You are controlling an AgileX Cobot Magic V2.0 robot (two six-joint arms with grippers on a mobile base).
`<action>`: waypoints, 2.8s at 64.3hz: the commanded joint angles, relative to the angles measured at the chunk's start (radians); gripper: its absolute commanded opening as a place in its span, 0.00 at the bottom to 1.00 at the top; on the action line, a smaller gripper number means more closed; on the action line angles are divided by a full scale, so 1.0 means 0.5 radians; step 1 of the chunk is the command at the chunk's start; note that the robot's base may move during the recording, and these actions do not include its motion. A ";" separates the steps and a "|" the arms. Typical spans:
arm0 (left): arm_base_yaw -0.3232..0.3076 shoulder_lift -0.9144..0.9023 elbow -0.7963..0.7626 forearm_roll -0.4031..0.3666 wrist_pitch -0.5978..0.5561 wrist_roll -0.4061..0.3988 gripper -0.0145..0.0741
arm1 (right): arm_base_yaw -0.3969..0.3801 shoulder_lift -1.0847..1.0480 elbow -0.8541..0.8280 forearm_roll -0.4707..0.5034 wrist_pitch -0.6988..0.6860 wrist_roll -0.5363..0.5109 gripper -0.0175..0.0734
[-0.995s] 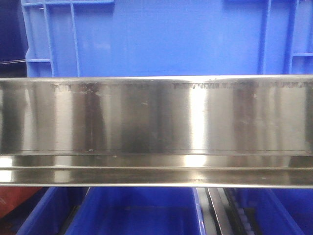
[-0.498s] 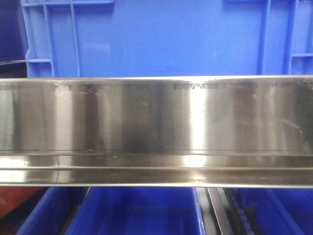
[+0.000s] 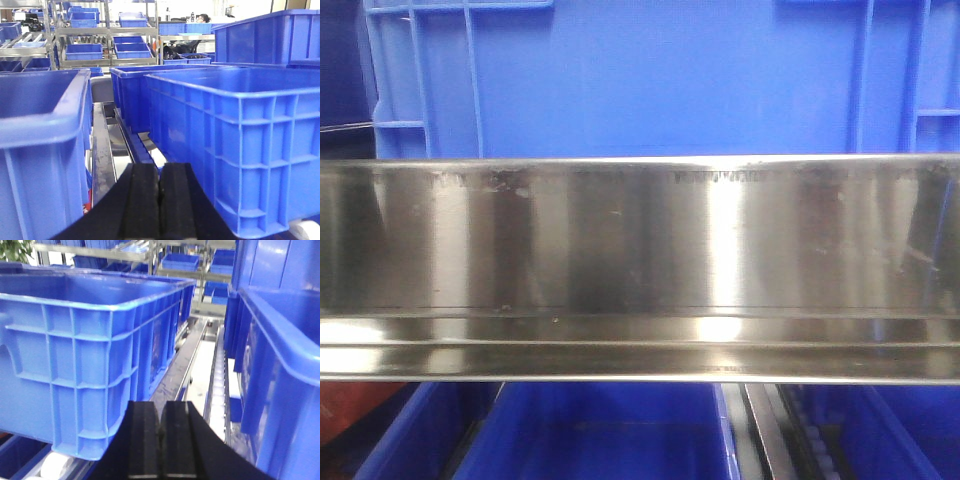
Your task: Place valve from conveyor to right shelf box
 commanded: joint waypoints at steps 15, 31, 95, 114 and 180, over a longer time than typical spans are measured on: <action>0.007 -0.015 0.006 -0.015 -0.048 -0.018 0.04 | -0.005 -0.010 0.006 -0.006 -0.012 0.002 0.02; 0.007 -0.015 0.006 -0.015 -0.048 -0.018 0.04 | -0.005 -0.010 0.006 -0.006 -0.012 0.002 0.02; 0.480 -0.313 0.841 -0.067 -0.643 -0.018 0.04 | -0.005 -0.010 0.006 -0.006 -0.012 0.002 0.02; 0.480 -0.313 0.841 -0.067 -0.690 -0.018 0.04 | -0.005 -0.010 0.006 -0.006 -0.012 0.002 0.02; 0.480 -0.313 0.841 -0.067 -0.690 -0.018 0.04 | -0.369 -0.114 0.345 -0.181 -0.382 0.264 0.02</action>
